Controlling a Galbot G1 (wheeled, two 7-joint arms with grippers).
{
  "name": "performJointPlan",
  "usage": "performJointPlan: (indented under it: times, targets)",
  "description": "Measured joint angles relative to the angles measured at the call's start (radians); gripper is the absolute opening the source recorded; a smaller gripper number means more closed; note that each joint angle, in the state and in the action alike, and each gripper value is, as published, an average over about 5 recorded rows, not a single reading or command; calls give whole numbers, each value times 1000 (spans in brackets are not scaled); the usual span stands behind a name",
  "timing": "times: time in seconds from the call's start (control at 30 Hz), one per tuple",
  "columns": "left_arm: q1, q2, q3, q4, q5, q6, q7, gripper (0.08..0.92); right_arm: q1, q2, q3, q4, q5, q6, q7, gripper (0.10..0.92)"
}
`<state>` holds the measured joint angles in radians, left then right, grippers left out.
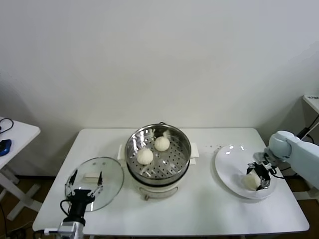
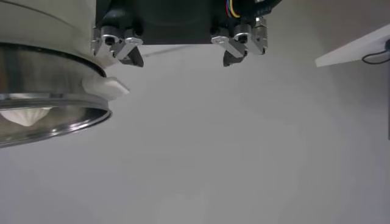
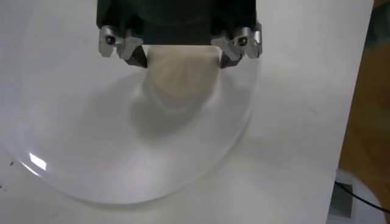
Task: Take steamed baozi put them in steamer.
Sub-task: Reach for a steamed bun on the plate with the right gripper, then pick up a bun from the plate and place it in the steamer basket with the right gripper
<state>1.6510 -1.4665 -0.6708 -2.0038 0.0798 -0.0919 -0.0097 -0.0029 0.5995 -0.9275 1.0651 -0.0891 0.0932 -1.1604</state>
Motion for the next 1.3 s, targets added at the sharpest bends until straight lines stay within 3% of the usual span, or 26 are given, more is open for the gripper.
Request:
performJointPlan:
  times: [0.27,0.63,1.0,1.3]
  targets:
    - [2,0,-2,-1,0,0,-1,823,-2,0,7,-1,-3,1,2,685]
    - [0,2,-2,-3,3,1,0,823,64,-10,-21,49,49,16,-4,671]
    - [-5,1,5,-8,14,8,1,823,423,46,-237,204,163,85,-37,670]
    - [-6,-3,8,-5,23,12,1,823,653,159,-332,343,134,216,-41,662]
